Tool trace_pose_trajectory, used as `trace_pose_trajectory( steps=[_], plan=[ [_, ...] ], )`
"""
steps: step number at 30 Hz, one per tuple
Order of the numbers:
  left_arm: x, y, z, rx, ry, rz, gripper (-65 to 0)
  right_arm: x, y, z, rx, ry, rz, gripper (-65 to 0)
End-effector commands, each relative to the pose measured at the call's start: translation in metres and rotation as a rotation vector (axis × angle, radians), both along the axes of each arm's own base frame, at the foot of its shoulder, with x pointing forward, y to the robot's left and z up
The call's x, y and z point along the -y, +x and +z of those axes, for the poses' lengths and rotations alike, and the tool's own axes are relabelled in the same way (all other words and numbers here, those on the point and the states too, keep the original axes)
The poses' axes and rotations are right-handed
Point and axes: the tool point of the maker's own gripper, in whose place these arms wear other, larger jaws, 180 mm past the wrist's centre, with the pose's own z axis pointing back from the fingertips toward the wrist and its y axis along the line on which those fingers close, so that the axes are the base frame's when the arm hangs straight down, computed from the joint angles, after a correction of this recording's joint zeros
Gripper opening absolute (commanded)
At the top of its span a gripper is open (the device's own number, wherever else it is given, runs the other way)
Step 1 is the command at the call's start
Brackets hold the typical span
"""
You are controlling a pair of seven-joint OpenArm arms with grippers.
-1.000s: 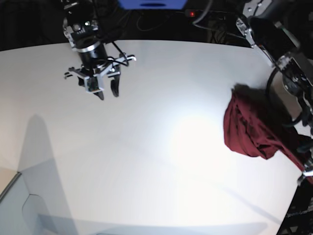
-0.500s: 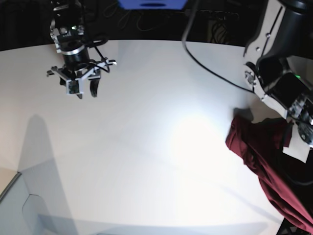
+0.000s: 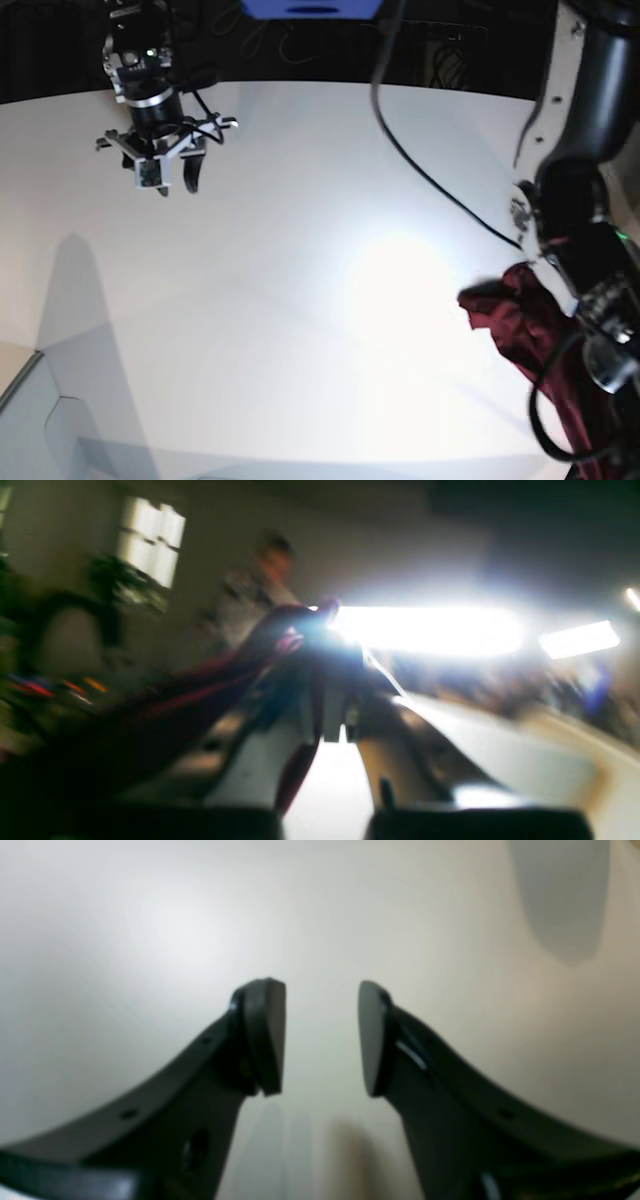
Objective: Layout the t-shirt on the table in an organized manner, then fold the t-shirt properly
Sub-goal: 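Drag the lifted shirt across the table toward the right gripper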
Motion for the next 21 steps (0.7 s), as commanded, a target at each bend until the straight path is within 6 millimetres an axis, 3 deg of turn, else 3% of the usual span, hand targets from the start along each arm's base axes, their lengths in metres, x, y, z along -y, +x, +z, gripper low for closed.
trace_pose_trajectory(
  steps=[1, 4, 6, 9, 12, 17, 21],
  plan=[
    [0.019, 0.0, -0.005, 0.002, 0.012, -0.042, -64.8, 0.001, 0.004, 0.01, 0.04, -0.005, 0.005, -40.3],
    [0.077, 0.016, -0.067, -0.132, 0.038, -0.159, -64.8, 0.001, 0.003, 0.009, 0.037, -0.005, 0.005, -40.3],
    [0.128, 0.021, -0.11, -0.229, 0.068, -0.263, -64.8, 0.004, 0.003, 0.01, 0.038, -0.01, -0.003, -40.3],
    [0.199, 0.014, -0.168, -0.353, 0.126, -0.411, -64.8, 0.012, 0.003, 0.01, 0.039, -0.02, -0.02, -40.3],
    [0.255, 0.002, -0.219, -0.465, 0.191, -0.53, -64.8, 0.024, 0.001, 0.01, 0.036, -0.036, -0.048, -40.3],
    [0.325, -0.026, -0.303, -0.659, 0.284, -0.681, -64.5, 0.054, 0.0, 0.015, 0.046, -0.078, -0.115, -40.3],
    [0.351, -0.043, -0.354, -0.778, 0.361, -0.743, -64.4, 0.083, -0.002, 0.021, 0.055, -0.116, -0.181, -40.3]
  ],
)
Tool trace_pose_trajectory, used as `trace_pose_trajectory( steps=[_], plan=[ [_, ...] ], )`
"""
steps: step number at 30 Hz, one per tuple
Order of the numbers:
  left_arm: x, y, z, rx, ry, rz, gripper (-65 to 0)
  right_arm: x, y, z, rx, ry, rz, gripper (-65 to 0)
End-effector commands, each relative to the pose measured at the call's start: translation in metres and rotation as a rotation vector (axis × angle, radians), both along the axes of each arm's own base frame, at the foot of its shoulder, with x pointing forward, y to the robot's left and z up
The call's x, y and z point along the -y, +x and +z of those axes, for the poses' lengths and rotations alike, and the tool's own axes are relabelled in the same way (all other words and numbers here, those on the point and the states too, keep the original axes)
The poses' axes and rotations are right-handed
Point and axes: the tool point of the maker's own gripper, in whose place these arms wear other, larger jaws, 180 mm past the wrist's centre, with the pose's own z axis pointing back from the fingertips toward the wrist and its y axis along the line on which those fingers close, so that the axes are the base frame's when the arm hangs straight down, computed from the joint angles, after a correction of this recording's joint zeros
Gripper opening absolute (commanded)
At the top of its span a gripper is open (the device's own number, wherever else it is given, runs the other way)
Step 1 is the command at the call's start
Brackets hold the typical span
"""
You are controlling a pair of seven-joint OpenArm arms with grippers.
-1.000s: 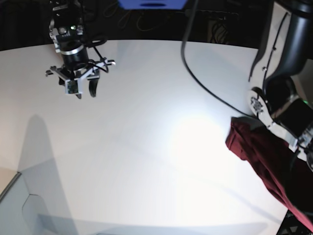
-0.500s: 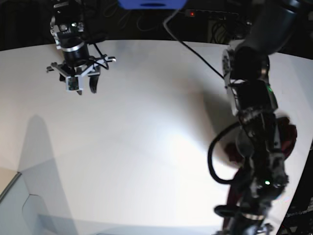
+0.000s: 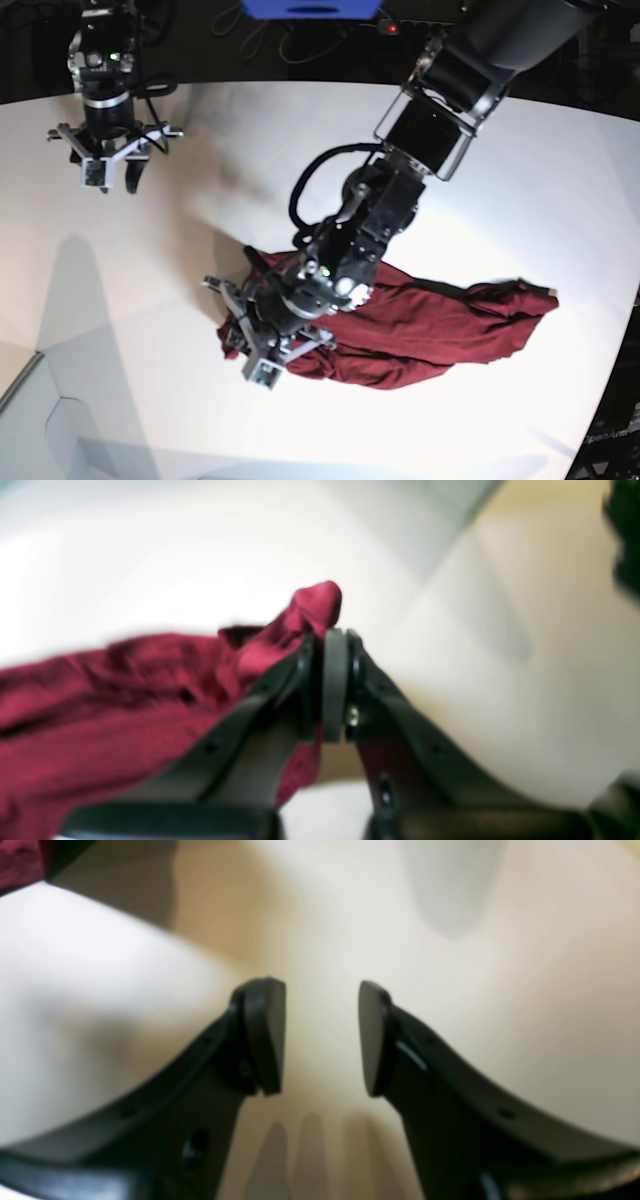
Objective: Layout the t-shirt on the table in an organized manner, then fold the t-shirt properly
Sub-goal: 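Drag the lifted shirt across the table toward the right gripper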
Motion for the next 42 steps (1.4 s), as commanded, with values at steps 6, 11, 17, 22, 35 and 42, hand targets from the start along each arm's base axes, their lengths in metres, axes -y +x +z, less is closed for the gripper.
trace_pose_trajectory(
  steps=[6, 11, 17, 22, 35, 42],
  plan=[
    [0.025, -0.02, -0.01, -0.019, -0.023, -0.048, -50.0, 0.025, 0.004, 0.019, 0.058, -0.047, -0.046, -39.8],
    [0.03, -0.035, -0.013, -0.036, -0.052, -0.054, -35.8, 0.028, 0.011, 0.025, 0.082, -0.05, -0.053, -39.8],
    [0.002, -0.038, 0.042, 0.101, -0.14, -0.014, -33.8, 0.026, 0.014, 0.025, 0.086, -0.045, -0.047, -39.8],
    [-0.089, -0.01, 0.023, 0.088, -0.097, 0.185, -33.8, 0.025, 0.026, 0.035, 0.124, -0.043, -0.047, -39.8],
    [-0.214, -0.015, -0.069, -0.099, 0.048, 0.439, -33.4, -0.007, 0.041, 0.023, 0.114, 0.007, 0.026, -39.8],
    [-0.234, -0.006, -0.085, -0.061, 0.032, 0.512, -33.4, -0.006, 0.04, 0.001, 0.063, 0.017, 0.019, -39.8]
  ],
)
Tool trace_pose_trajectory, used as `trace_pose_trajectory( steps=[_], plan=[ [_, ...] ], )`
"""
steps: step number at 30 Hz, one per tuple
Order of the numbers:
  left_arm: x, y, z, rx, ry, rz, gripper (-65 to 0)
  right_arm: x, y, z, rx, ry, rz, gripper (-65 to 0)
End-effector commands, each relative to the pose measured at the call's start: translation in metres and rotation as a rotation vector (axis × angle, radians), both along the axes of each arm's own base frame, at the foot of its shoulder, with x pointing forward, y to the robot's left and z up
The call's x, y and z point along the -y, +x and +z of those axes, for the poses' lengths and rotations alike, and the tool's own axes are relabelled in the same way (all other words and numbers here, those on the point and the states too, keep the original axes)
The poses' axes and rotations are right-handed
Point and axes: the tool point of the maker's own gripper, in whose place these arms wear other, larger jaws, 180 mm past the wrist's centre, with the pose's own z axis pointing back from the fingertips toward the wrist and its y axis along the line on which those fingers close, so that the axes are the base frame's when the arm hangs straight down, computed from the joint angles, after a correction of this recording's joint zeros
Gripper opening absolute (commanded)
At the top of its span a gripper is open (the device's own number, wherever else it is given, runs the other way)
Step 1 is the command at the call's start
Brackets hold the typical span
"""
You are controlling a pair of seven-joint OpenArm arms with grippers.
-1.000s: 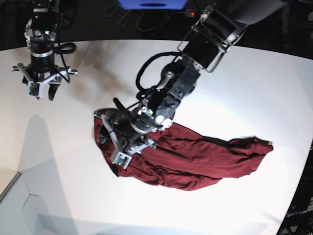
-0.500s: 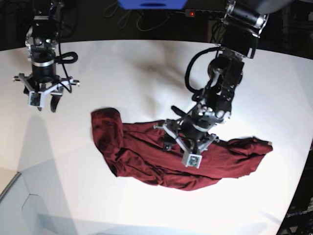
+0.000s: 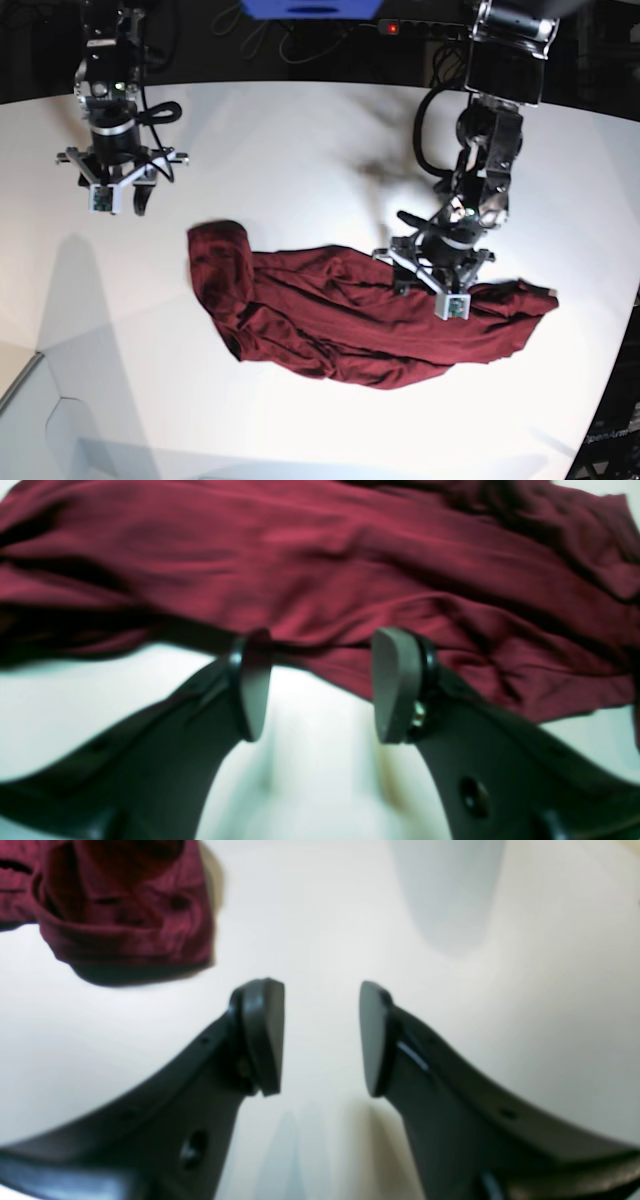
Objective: Layout the t-shirt on the table in an organized manner, then fold the t-shirt properly
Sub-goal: 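Drag the lifted shirt across the table toward the right gripper, then release the shirt with the left gripper and raise it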
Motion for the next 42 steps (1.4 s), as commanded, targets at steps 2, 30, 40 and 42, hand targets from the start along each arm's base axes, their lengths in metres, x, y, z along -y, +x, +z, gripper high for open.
trace_pose_trajectory(
  steps=[2, 30, 40, 42],
  plan=[
    [0.0, 0.018, 0.015, 0.063, -0.006, 0.02, -33.5, 0.002, 0.006, 0.012, 0.046, -0.015, 0.006, -39.8],
    [0.016, 0.037, -0.01, -0.019, -0.055, 0.046, -58.5, 0.008, 0.003, 0.003, 0.019, -0.02, -0.003, -40.1],
    [0.004, 0.007, 0.064, 0.194, -0.099, 0.076, -64.7, 0.008, 0.014, 0.011, 0.051, -0.02, -0.003, -40.2],
    [-0.013, -0.01, 0.07, 0.215, -0.088, 0.107, -64.7, 0.008, 0.022, 0.018, 0.074, -0.02, -0.003, -40.2]
  ],
)
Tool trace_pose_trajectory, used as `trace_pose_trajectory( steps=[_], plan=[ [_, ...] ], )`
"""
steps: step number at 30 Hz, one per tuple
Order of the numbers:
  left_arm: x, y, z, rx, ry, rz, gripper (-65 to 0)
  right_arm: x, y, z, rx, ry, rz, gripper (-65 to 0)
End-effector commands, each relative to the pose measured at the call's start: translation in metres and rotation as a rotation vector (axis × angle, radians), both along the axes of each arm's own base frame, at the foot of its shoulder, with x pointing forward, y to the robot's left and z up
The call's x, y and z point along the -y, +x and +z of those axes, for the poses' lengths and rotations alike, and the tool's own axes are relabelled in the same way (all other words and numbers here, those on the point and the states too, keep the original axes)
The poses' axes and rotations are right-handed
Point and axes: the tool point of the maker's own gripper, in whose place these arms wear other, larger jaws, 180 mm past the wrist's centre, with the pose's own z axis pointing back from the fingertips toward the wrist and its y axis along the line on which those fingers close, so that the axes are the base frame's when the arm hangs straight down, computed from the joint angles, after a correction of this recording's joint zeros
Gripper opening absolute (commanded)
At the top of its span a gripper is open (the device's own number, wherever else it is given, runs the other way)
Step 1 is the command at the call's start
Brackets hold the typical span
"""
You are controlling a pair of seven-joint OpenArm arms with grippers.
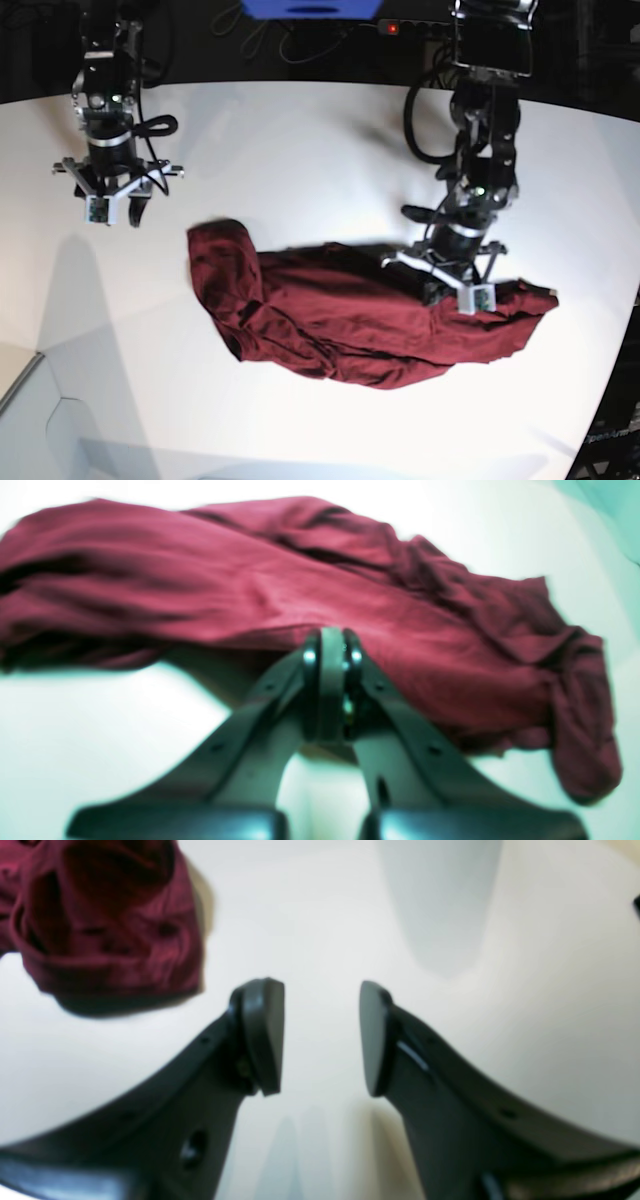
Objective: Layout the t-shirt on the table in an organized manner, then fold the t-shirt properly
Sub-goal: 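Release the shirt with the left gripper and raise it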
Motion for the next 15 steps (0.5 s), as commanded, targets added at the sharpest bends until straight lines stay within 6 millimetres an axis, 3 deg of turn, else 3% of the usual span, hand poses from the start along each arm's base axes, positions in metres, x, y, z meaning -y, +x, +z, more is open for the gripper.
trace_pose_trajectory(
  steps=[1, 8, 15],
  plan=[
    [-0.011, -0.004, 0.017, 0.051, 0.012, 0.011, -64.7, 0.003, 0.011, 0.017, 0.061, -0.019, 0.006, -40.2],
    [-0.052, -0.093, 0.029, -0.013, 0.077, 0.072, -64.7, 0.007, 0.033, 0.039, 0.127, -0.04, 0.015, -40.2],
    [-0.081, -0.179, -0.018, -0.232, 0.124, 0.135, -64.7, 0.006, 0.059, 0.067, 0.211, -0.04, 0.018, -40.1]
  ],
)
